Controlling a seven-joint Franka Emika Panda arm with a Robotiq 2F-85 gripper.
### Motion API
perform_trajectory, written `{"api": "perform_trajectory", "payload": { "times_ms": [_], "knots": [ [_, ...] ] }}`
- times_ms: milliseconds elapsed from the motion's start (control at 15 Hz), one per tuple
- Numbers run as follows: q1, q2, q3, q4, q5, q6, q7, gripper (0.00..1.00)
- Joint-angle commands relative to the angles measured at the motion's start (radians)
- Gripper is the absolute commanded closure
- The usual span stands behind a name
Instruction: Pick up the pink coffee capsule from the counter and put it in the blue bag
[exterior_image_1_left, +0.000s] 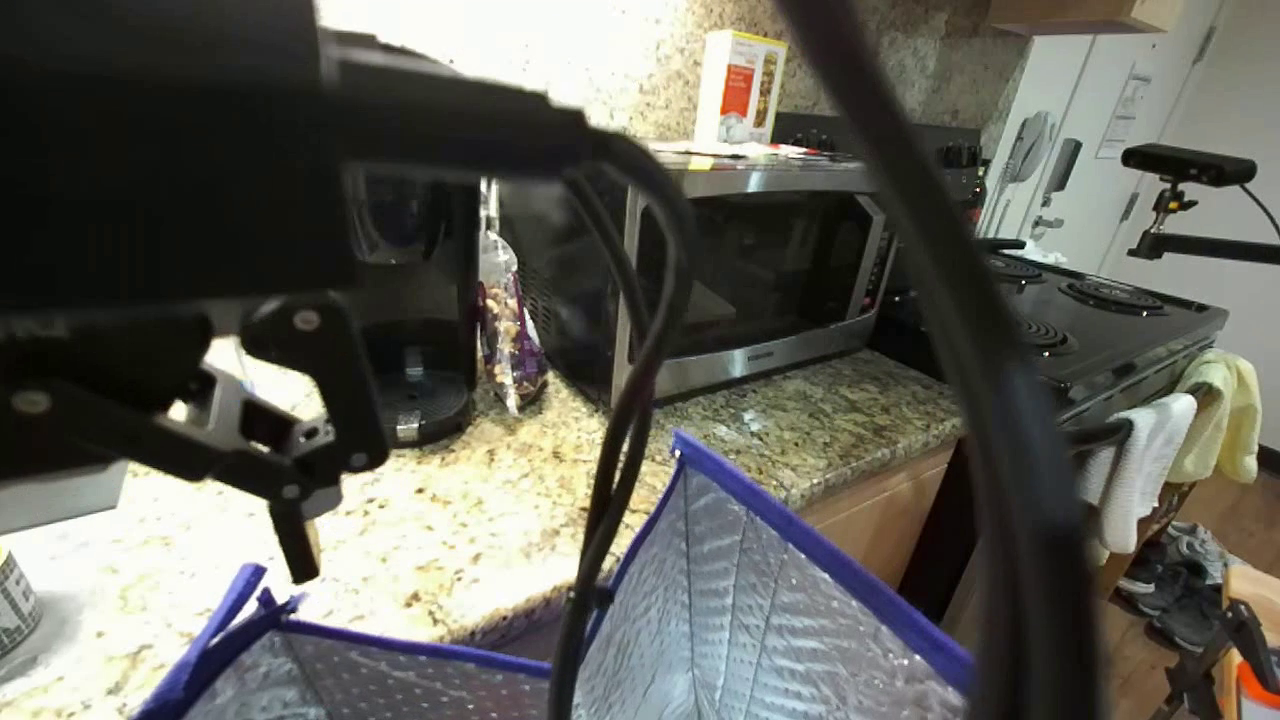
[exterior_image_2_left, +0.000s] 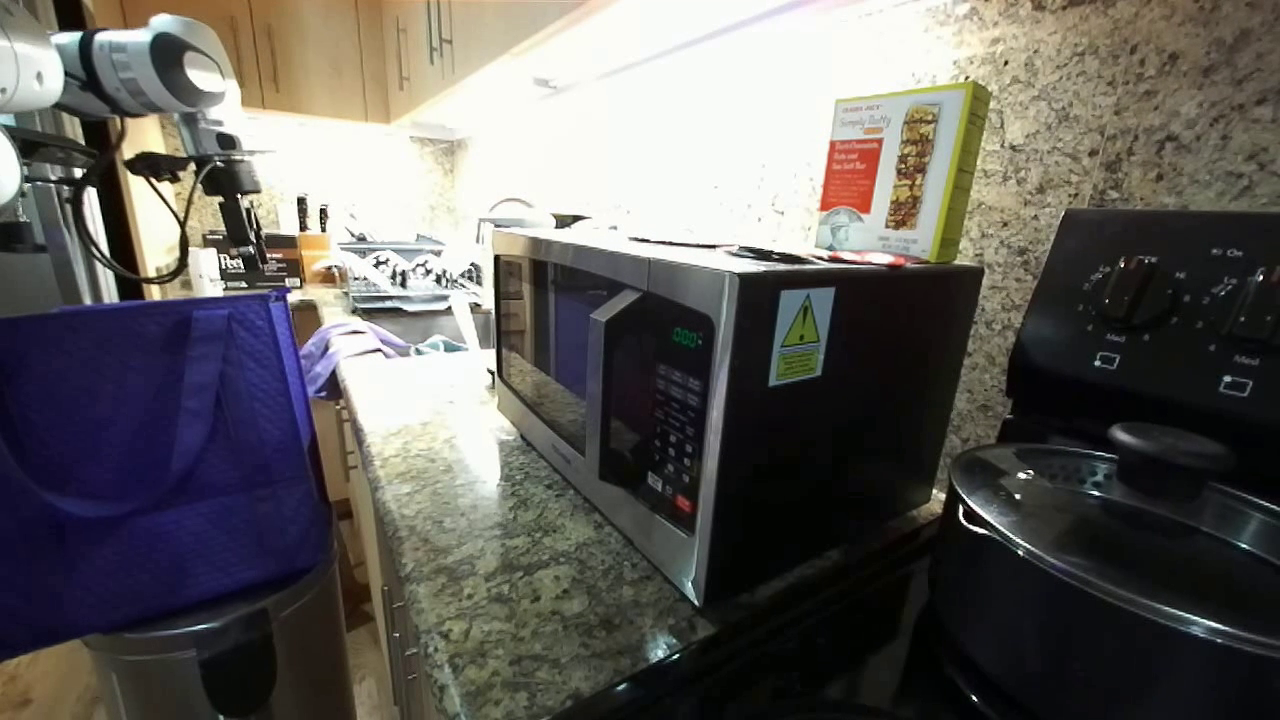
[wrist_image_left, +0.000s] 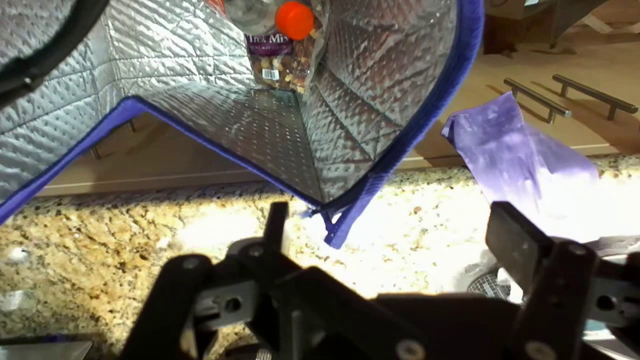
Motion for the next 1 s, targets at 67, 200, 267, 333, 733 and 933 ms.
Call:
{"api": "perform_trajectory", "payload": {
  "times_ms": [67, 200, 267, 333, 733, 933],
  "knots": [
    [0.048, -0.045, -0.054, 0.001, -0.077, -0.005, 0.018, 0.00],
    [0.078, -0.062, -0.098, 0.001, -0.139, 0.019, -0.004, 0.00],
    [0.052, -0.041, -0.063, 0.001, -0.095, 0.004, 0.005, 0.00],
    [0.063, -0.050, -0.077, 0.001, -0.113, 0.006, 0.005, 0.00],
    [0.063, -0.081, -0.099, 0.001, -0.129, 0.023, 0.023, 0.00],
    [0.062, -0.165, -0.142, 0.012, -0.154, -0.010, 0.150, 0.00]
  ]
}}
